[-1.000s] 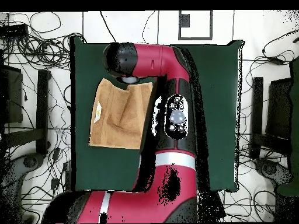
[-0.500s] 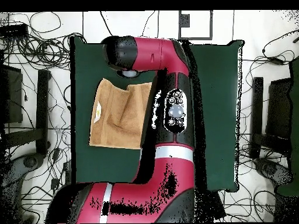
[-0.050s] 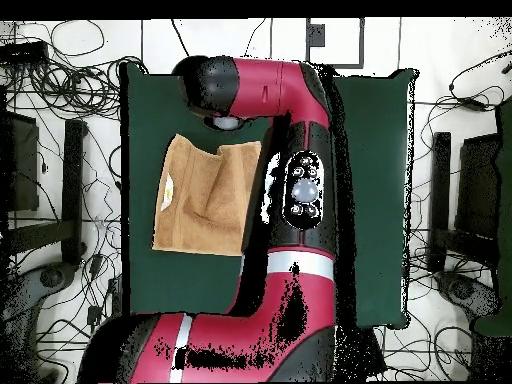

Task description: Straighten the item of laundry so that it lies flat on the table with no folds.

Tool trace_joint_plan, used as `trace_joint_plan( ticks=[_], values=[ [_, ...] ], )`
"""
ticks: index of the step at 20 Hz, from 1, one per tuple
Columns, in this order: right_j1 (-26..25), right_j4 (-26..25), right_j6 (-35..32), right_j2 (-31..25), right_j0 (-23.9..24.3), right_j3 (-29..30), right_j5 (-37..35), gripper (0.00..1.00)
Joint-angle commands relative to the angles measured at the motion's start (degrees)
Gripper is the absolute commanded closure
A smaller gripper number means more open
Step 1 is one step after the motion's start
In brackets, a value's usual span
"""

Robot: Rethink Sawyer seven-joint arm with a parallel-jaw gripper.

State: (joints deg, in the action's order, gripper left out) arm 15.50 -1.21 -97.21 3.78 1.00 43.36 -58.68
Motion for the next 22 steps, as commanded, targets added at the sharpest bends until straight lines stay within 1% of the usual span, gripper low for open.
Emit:
trace_joint_plan(
  ticks=[1,9,11,13,15,22],
  values=[
    [-1.4,0.2,-11.0,0.1,-0.7,-0.7,-7.3,0.0],
    [-1.3,-0.2,-9.3,0.1,-0.3,0.9,-6.2,0.0],
    [-1.6,-0.4,-9.3,0.5,-0.4,0.4,-7.0,0.0],
    [-1.5,-0.2,-9.4,0.4,-0.4,1.8,-5.6,0.0],
    [-0.8,0.2,-8.9,-0.3,0.0,4.6,-3.5,0.0],
    [1.4,-0.1,-3.7,-1.9,2.8,12.2,1.2,0.0]
  ],
)
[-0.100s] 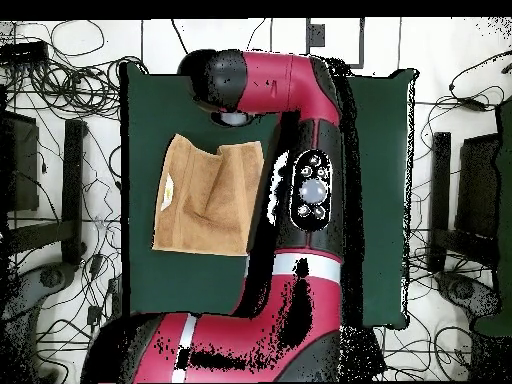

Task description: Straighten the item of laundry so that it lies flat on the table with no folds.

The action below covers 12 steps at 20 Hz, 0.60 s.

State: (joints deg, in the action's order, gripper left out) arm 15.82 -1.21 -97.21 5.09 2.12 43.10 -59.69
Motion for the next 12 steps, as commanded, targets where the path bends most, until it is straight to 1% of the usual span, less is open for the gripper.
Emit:
trace_joint_plan(
  ticks=[1,4,7,9,12],
  values=[
    [1.5,-0.1,-2.9,-3.6,2.2,13.5,3.1,0.0],
    [2.1,0.5,-2.4,-4.4,3.8,16.4,3.8,0.0],
    [4.2,0.3,-4.7,-3.0,4.2,19.0,4.5,0.0],
    [5.2,0.3,-5.2,-2.7,4.5,19.8,4.4,0.0],
    [5.4,0.1,-5.4,-3.0,5.1,20.3,4.7,0.0]
  ],
)
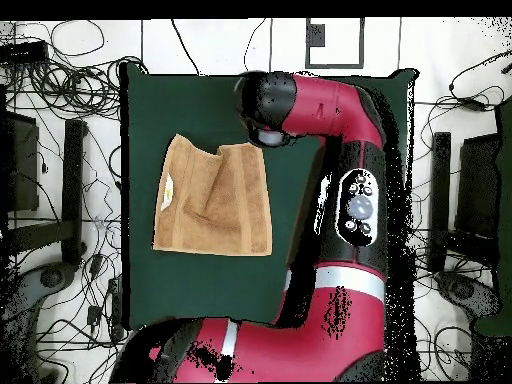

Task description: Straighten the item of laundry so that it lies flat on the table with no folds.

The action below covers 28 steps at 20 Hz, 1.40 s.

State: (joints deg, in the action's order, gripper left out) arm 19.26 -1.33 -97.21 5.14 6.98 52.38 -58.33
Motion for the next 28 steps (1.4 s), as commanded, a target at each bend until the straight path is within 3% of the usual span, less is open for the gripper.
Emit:
trace_joint_plan(
  ticks=[1,17,28],
  values=[
    [1.6,0.2,-5.2,-3.4,0.4,10.6,3.1,0.0],
    [-3.8,6.2,1.4,-16.0,5.8,10.9,10.1,0.0],
    [-4.3,5.1,3.5,-19.6,7.8,12.0,9.4,0.0]
  ],
)
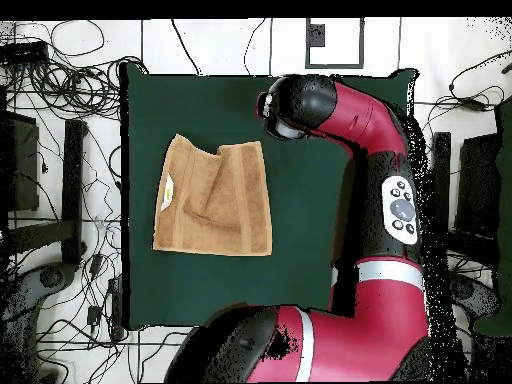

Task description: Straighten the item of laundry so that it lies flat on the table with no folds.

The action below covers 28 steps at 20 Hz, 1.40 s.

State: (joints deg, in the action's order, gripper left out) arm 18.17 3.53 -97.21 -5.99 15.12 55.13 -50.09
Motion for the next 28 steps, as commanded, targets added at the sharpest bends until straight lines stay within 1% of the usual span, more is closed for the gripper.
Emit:
trace_joint_plan(
  ticks=[1,11,20,28],
  values=[
    [-3.3,0.0,3.8,-8.6,-0.3,9.2,0.8,0.0],
    [-4.0,-0.4,5.8,-11.4,0.6,9.2,-1.5,0.0],
    [-3.8,-1.6,5.4,-12.1,1.0,10.0,-1.6,0.0],
    [-3.7,-3.2,6.1,-11.5,1.0,10.0,-2.5,0.0]
  ],
)
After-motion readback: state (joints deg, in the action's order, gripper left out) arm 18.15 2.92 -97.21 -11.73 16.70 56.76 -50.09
